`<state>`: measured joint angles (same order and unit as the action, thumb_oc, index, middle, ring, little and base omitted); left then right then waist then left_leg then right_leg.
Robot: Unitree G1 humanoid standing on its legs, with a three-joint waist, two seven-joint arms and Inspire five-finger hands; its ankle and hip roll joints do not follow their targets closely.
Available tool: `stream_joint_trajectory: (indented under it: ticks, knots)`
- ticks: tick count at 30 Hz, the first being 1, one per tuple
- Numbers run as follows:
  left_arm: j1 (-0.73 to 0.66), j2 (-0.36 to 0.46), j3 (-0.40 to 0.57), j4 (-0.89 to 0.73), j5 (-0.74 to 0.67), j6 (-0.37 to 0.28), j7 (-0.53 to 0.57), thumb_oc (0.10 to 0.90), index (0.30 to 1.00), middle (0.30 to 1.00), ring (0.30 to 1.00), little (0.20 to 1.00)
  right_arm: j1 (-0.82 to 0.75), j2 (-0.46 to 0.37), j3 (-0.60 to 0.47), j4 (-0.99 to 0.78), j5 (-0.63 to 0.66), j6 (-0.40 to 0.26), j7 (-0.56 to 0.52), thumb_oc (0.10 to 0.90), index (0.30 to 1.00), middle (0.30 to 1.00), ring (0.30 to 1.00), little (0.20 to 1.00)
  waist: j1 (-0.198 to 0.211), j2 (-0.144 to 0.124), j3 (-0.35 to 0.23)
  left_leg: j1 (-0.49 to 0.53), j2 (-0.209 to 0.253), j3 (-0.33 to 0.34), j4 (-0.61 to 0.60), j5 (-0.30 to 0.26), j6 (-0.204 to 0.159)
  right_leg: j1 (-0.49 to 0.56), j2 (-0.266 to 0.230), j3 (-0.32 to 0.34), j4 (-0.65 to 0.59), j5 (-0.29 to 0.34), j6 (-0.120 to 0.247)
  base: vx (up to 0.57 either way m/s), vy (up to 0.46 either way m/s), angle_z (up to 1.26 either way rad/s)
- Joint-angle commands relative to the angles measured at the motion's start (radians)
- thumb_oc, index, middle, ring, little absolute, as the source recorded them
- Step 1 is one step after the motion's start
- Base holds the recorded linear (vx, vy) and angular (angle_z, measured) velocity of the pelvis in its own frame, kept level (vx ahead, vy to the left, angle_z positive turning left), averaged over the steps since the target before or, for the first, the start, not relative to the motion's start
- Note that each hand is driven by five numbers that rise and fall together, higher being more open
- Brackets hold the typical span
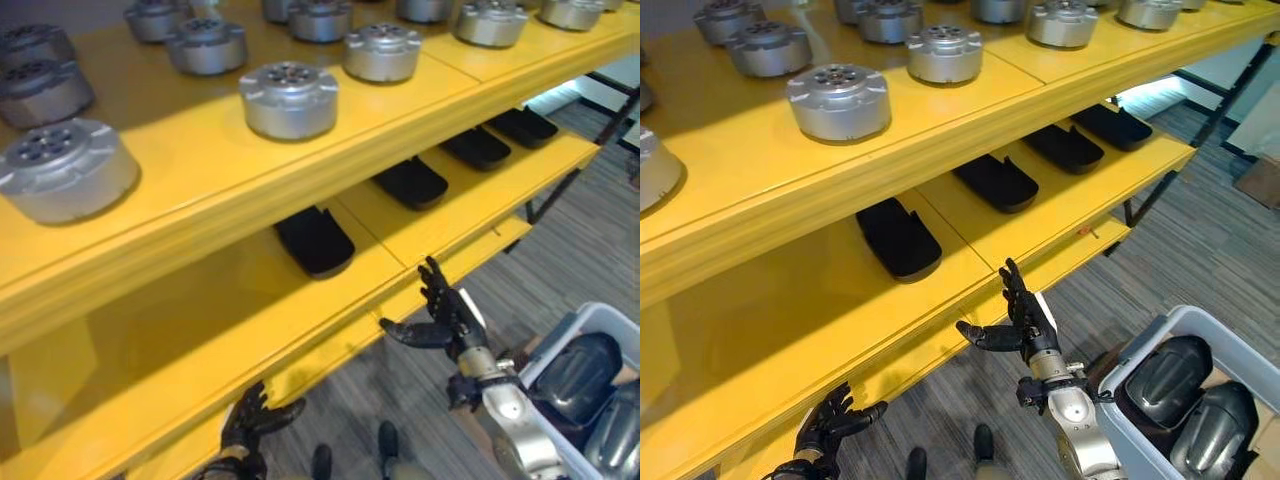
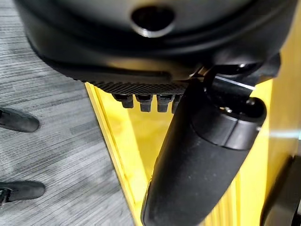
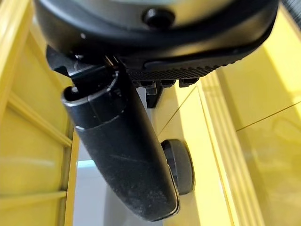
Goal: Move parts from the plastic box to the shelf.
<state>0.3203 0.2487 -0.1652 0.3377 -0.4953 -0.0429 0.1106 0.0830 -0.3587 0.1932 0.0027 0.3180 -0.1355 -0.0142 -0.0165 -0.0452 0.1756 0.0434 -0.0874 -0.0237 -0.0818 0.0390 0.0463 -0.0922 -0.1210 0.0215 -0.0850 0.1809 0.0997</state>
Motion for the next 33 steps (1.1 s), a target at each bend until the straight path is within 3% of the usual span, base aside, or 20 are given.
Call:
stream_joint_trajectory:
  ticks: [1, 2, 4, 6, 7, 8, 9, 10, 11, 14, 20, 21, 23, 33]
  knots:
    - [-0.154, 0.07, 0.067, -0.133, 0.056, -0.161, 0.002, 0.9, 1.0, 1.0, 1.0, 1.0, -0.07, -0.01, 0.012, -0.106, 0.022, -0.081, 0.006, 0.9, 1.0, 1.0, 1.0, 1.0, -0.002, 0.015, -0.078, -0.004, 0.015, 0.033, 0.013, -0.031, 0.005, -0.004, -0.012, 0.024, 0.094, -0.03, 0.086, -0.11, 0.08, -0.39]
    - [-0.16, 0.071, 0.069, -0.129, 0.06, -0.162, 0.01, 0.9, 1.0, 1.0, 1.0, 1.0, -0.087, -0.005, 0.026, -0.099, 0.019, -0.081, 0.006, 0.9, 1.0, 1.0, 1.0, 1.0, 0.001, 0.013, -0.062, -0.008, 0.016, 0.051, 0.031, -0.038, 0.011, -0.031, -0.01, 0.028, 0.125, -0.023, 0.095, -0.16, 0.107, -0.42]
    - [-0.159, 0.07, 0.079, -0.132, 0.058, -0.164, 0.019, 0.9, 1.0, 1.0, 1.0, 1.0, -0.112, 0.003, 0.048, -0.099, 0.016, -0.081, 0.004, 0.9, 1.0, 1.0, 1.0, 1.0, 0.024, 0.023, -0.032, 0.003, 0.029, 0.099, 0.034, -0.048, 0.015, -0.06, -0.038, -0.077, 0.183, -0.032, 0.091, -0.12, 0.076, -0.9]
    - [-0.152, 0.073, 0.099, -0.144, 0.056, -0.164, 0.025, 0.9, 1.0, 1.0, 1.0, 1.0, -0.145, 0.012, 0.075, -0.09, 0.003, -0.084, -0.001, 0.9, 1.0, 1.0, 1.0, 1.0, 0.064, 0.041, -0.021, 0.008, 0.052, 0.157, 0.027, -0.046, 0.009, -0.062, -0.15, -0.305, 0.225, -0.04, 0.077, -0.07, 0.047, -1.5]
    - [-0.144, 0.07, 0.105, -0.149, 0.047, -0.161, 0.022, 0.9, 1.0, 1.0, 1.0, 1.0, -0.156, 0.016, 0.086, -0.09, -0.001, -0.082, -0.005, 0.9, 1.0, 1.0, 1.0, 1.0, 0.076, 0.046, -0.022, 0.013, 0.064, 0.18, 0.027, -0.051, 0.007, -0.05, -0.206, -0.384, 0.248, -0.04, 0.071, 0.05, -0.034, -1.43]
    - [-0.141, 0.072, 0.115, -0.141, 0.037, -0.159, 0.018, 0.9, 1.0, 1.0, 1.0, 1.0, -0.166, 0.019, 0.096, -0.085, -0.009, -0.073, -0.003, 0.9, 1.0, 1.0, 1.0, 1.0, 0.09, 0.045, -0.027, 0.039, 0.082, 0.208, 0.033, -0.084, -0.001, -0.01, -0.282, -0.446, 0.276, -0.034, 0.092, 0.08, -0.048, -1.33]
    - [-0.141, 0.072, 0.115, -0.141, 0.037, -0.159, 0.018, 0.9, 1.0, 1.0, 1.0, 1.0, -0.166, 0.019, 0.096, -0.085, -0.009, -0.073, -0.003, 0.9, 1.0, 1.0, 1.0, 1.0, 0.09, 0.045, -0.027, 0.04, 0.082, 0.208, 0.033, -0.085, 0.0, -0.009, -0.283, -0.446, 0.277, -0.034, 0.092, 0.13, -0.17, -1.15]
    - [-0.144, 0.076, 0.115, -0.153, 0.03, -0.155, 0.011, 0.9, 1.0, 1.0, 1.0, 1.0, -0.149, 0.016, 0.08, -0.091, -0.017, -0.068, -0.004, 0.9, 1.0, 1.0, 1.0, 1.0, 0.099, 0.027, -0.035, 0.028, 0.086, 0.213, 0.064, -0.104, -0.01, 0.025, -0.336, -0.466, 0.293, 0.015, 0.111, 0.02, -0.164, -0.75]
    - [-0.143, 0.079, 0.115, -0.157, 0.029, -0.154, 0.009, 0.9, 1.0, 1.0, 1.0, 1.0, -0.144, 0.018, 0.071, -0.095, -0.019, -0.068, -0.006, 0.9, 1.0, 1.0, 1.0, 1.0, 0.098, 0.01, -0.037, 0.006, 0.079, 0.219, 0.087, -0.098, -0.004, 0.031, -0.357, -0.478, 0.284, 0.047, 0.105, 0.04, -0.238, -0.35]
    - [-0.146, 0.087, 0.123, -0.147, 0.029, -0.153, 0.008, 0.9, 1.0, 1.0, 1.0, 1.0, -0.135, 0.015, 0.056, -0.101, -0.029, -0.066, -0.018, 0.9, 1.0, 1.0, 1.0, 1.0, 0.101, -0.018, -0.043, -0.021, 0.102, 0.227, 0.135, -0.113, -0.028, 0.045, -0.393, -0.454, 0.237, 0.118, 0.132, 0.06, -0.263, 0.19]
    - [-0.141, 0.085, 0.139, -0.133, 0.017, -0.155, 0.019, 0.9, 1.0, 1.0, 1.0, 1.0, -0.114, -0.01, 0.029, -0.119, -0.024, -0.067, -0.01, 0.9, 1.0, 1.0, 1.0, 1.0, 0.096, -0.053, -0.046, 0.007, 0.179, 0.246, 0.141, -0.107, -0.074, 0.049, -0.33, -0.477, 0.228, 0.061, 0.137, 0.12, -0.256, -0.15]
    - [-0.129, 0.075, 0.142, -0.129, 0.002, -0.155, 0.012, 0.9, 1.0, 1.0, 1.0, 1.0, -0.105, -0.024, 0.012, -0.113, -0.009, -0.07, -0.003, 0.9, 1.0, 1.0, 1.0, 1.0, 0.076, -0.049, -0.041, 0.026, 0.228, 0.251, 0.127, -0.092, -0.098, 0.052, -0.288, -0.495, 0.243, 0.007, 0.123, 0.19, -0.382, -0.25]
    - [-0.129, 0.071, 0.14, -0.128, -0.01, -0.16, 0.015, 0.9, 1.0, 1.0, 1.0, 1.0, -0.106, -0.03, 0.004, -0.11, 0.0, -0.08, -0.01, 0.9, 1.0, 1.0, 1.0, 1.0, 0.062, -0.038, -0.037, 0.03, 0.264, 0.251, 0.113, -0.072, -0.116, 0.037, -0.256, -0.492, 0.259, -0.029, 0.109, 0.12, -0.304, -0.2]
    - [-0.115, 0.054, 0.127, -0.136, -0.032, -0.161, 0.002, 0.9, 1.0, 1.0, 1.0, 1.0, -0.098, -0.063, -0.018, -0.096, 0.017, -0.098, -0.019, 0.9, 1.0, 1.0, 1.0, 1.0, 0.035, 0.003, -0.039, 0.037, 0.357, 0.284, 0.066, 0.021, -0.162, -0.017, -0.15, -0.458, 0.269, -0.116, 0.059, 0.05, -0.142, -0.11]
